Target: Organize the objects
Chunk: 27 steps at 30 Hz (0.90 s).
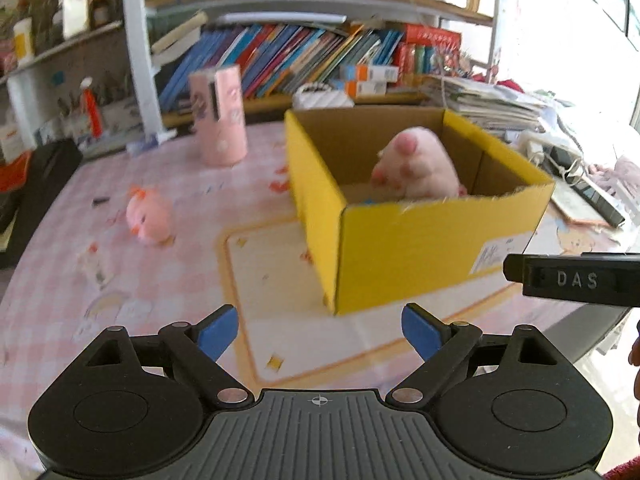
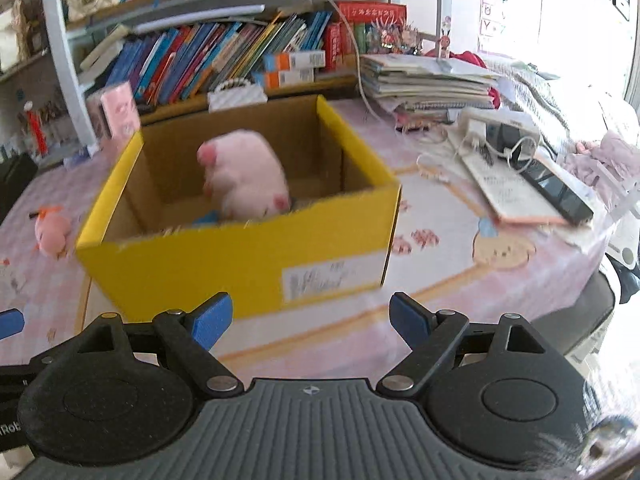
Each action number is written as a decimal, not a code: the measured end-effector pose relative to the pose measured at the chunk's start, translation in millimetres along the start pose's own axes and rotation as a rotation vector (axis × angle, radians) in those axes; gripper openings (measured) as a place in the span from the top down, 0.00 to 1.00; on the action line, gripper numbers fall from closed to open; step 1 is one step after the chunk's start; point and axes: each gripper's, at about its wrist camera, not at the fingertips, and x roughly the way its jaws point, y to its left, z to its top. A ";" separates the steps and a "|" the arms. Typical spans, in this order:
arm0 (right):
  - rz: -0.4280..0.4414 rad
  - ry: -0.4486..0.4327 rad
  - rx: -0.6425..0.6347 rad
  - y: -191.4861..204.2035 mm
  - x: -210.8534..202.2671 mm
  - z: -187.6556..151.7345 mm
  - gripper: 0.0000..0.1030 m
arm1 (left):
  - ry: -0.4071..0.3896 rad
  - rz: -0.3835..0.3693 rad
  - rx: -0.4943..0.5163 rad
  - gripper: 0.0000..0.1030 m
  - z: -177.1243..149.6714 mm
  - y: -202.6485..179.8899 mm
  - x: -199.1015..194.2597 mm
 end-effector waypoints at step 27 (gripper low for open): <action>0.149 0.061 -0.103 93.9 -42.8 -55.6 0.15 | 0.004 0.111 -0.061 0.11 -53.5 73.7 -68.3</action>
